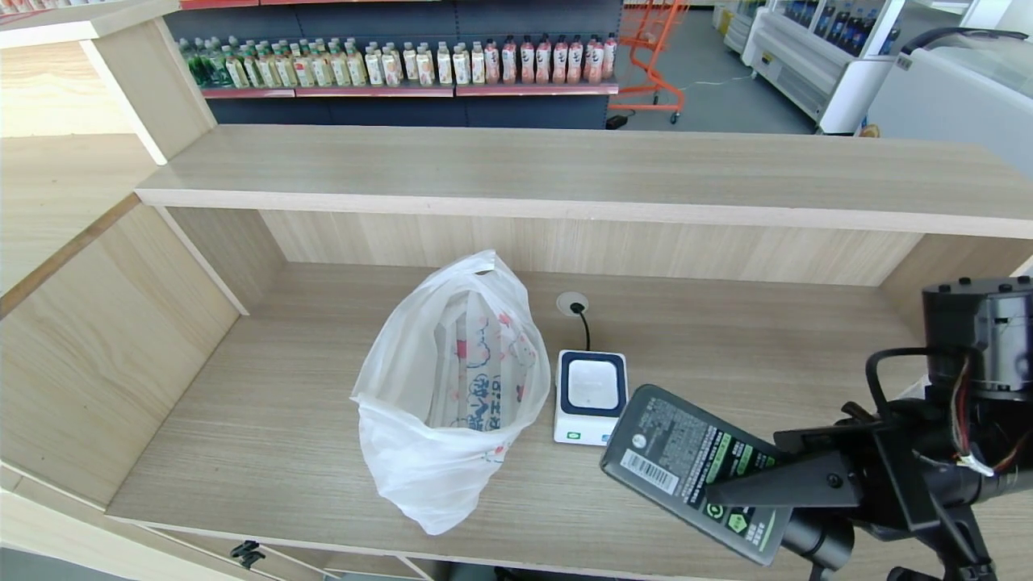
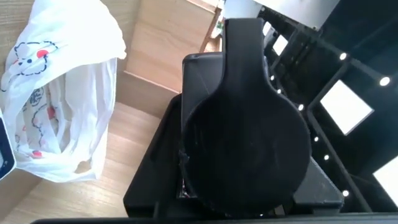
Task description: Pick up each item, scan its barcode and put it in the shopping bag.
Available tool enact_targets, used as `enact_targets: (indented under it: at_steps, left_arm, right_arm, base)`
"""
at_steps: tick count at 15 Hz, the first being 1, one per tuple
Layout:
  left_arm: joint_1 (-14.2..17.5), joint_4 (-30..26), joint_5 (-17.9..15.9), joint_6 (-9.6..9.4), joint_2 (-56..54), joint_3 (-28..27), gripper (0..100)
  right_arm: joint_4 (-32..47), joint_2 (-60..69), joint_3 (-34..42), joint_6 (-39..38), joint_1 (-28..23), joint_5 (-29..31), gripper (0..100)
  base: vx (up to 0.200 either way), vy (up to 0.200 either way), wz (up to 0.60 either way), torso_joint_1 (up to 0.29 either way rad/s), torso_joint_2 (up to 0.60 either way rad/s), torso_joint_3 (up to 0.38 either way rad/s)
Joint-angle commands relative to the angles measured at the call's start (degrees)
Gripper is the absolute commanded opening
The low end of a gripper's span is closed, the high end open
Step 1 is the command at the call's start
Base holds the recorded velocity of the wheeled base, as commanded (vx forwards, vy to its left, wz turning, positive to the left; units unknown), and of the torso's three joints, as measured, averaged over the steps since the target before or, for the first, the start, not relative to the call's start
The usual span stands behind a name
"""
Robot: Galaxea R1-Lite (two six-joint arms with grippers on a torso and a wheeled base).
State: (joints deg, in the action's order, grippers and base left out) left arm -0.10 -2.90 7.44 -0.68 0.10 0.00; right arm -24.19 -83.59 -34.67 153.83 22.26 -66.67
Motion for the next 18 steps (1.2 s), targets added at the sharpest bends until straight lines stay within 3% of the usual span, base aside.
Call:
enact_targets:
  at_steps: [1, 2, 6, 8, 11, 14, 15, 18]
  left_arm:
    - [0.01, 0.00, 0.03, -0.02, -0.01, 0.00, 100]
    - [0.01, 0.00, 0.03, -0.02, -0.01, 0.00, 100]
    - [0.01, 0.00, 0.03, -0.02, -0.10, 0.00, 100]
    - [0.01, 0.00, 0.03, -0.02, -0.01, 0.00, 100]
    - [0.01, 0.00, 0.03, -0.02, -0.01, 0.00, 100]
    - [0.01, 0.00, 0.03, -0.02, -0.01, 0.00, 100]
    - [0.01, 0.00, 0.03, -0.02, -0.01, 0.00, 100]
    - [0.01, 0.00, 0.03, -0.02, -0.01, 0.00, 100]
  right_arm:
    - [-0.25, 6.07, -7.17, -26.39, -4.07, 0.58, 0]
    - [-0.25, 6.77, -6.90, -37.91, -7.76, 1.10, 0]
    - [3.53, 12.66, -3.47, -63.92, -21.03, -0.74, 0]
    - [4.32, 14.33, -4.79, -83.87, -22.70, 4.62, 0]
    - [3.80, 13.98, -7.43, -121.05, -21.38, 24.75, 0]
    - [3.62, 9.94, -7.78, -160.95, -9.43, 46.46, 0]
    - [3.88, 7.39, -7.61, -171.59, -6.62, 50.67, 0]
    - [3.80, 0.89, -6.64, -181.96, -5.12, 51.38, 0]
  base:
    - [0.000, 0.000, 0.00, 0.000, 0.00, 0.000]
    - [0.000, 0.000, 0.00, 0.000, 0.00, 0.000]
    - [0.000, 0.000, 0.00, 0.000, 0.00, 0.000]
    - [0.000, 0.000, 0.00, 0.000, 0.00, 0.000]
    - [0.000, 0.000, 0.00, 0.000, 0.00, 0.000]
    - [0.000, 0.000, 0.00, 0.000, 0.00, 0.000]
    - [0.000, 0.000, 0.00, 0.000, 0.00, 0.000]
    - [0.000, 0.000, 0.00, 0.000, 0.00, 0.000]
